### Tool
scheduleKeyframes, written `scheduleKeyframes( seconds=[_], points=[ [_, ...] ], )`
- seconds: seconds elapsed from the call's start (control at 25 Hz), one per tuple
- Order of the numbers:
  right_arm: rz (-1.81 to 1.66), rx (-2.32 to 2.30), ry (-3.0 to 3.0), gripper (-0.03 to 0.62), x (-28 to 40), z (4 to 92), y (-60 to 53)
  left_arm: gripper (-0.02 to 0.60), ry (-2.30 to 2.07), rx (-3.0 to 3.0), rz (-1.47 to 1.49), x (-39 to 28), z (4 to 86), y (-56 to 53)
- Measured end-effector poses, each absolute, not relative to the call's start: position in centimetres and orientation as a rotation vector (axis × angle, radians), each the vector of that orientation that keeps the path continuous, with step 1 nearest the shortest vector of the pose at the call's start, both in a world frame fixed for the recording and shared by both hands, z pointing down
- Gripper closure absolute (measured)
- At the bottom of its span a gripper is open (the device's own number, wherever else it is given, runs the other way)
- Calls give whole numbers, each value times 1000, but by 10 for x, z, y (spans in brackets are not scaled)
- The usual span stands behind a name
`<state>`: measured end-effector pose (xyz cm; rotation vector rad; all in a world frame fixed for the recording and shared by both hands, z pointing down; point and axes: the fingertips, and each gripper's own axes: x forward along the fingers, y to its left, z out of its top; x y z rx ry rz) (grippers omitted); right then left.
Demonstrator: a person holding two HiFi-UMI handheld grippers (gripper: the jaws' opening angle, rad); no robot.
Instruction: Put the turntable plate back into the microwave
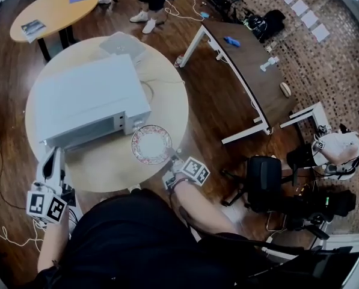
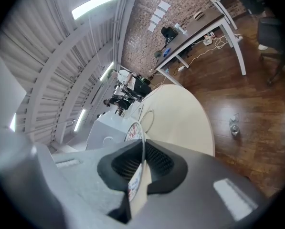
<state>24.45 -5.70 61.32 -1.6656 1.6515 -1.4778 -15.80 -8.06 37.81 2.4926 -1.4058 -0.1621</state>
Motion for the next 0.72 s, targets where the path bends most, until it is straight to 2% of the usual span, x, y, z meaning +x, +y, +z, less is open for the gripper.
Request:
scheduleKeyframes(
  seconds=[0.24, 0.72],
  points=[
    [-1476, -1636, 1709, 574, 251, 629, -63, 577, -1420, 2490, -172, -150, 401, -83],
    [-1540, -1600, 1732, 574, 229, 617, -55, 577, -1450, 2487, -159, -154, 384, -65]
  ],
)
